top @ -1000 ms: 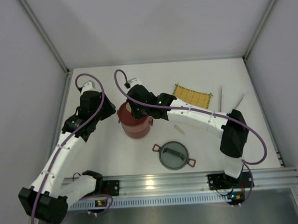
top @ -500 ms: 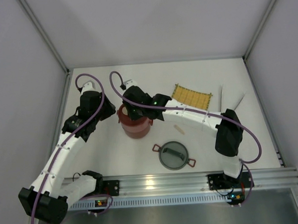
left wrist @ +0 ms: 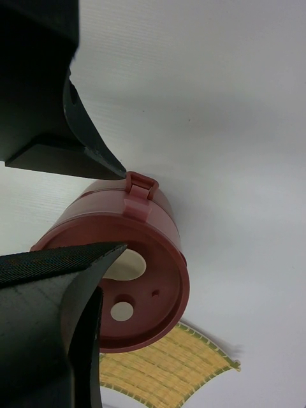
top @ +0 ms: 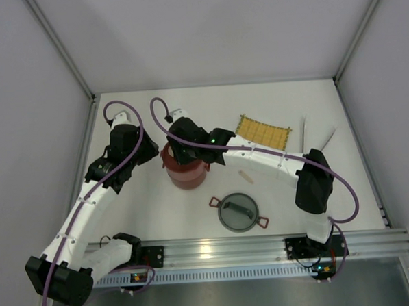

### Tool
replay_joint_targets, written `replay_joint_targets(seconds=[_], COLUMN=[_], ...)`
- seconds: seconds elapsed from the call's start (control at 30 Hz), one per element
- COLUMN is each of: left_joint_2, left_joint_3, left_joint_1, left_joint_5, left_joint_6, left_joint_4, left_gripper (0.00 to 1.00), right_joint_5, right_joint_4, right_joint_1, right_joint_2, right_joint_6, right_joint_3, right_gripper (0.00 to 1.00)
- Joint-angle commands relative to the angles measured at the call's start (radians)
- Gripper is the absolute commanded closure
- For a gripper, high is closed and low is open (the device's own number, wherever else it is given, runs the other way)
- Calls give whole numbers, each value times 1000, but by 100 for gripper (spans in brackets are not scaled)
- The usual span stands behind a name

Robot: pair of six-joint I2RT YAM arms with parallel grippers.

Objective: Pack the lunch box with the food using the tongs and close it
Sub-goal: Place the utensils in the packing box, then pick up the utensils from the center of the board.

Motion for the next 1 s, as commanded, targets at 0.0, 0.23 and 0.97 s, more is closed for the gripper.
replay_joint_targets(seconds=[0.0, 0.23, 0.97], left_joint_2=[-24, -22, -28], left_joint_3=[45, 48, 56], left_joint_1=[-4, -4, -2], left_joint_5=[-4, -7, 17], left_joint_6=[3, 7, -2], left_joint_4=[6, 6, 10], left_gripper=[51, 51, 51], right_joint_5=[22, 127, 177], right_joint_4=[10, -1, 244], right_joint_1=[25, 17, -236], right_joint_2=[-83, -254, -560], right_joint_6=[-8, -16, 113], right_joint_3=[37, -52, -899], right_gripper=[66, 65, 62])
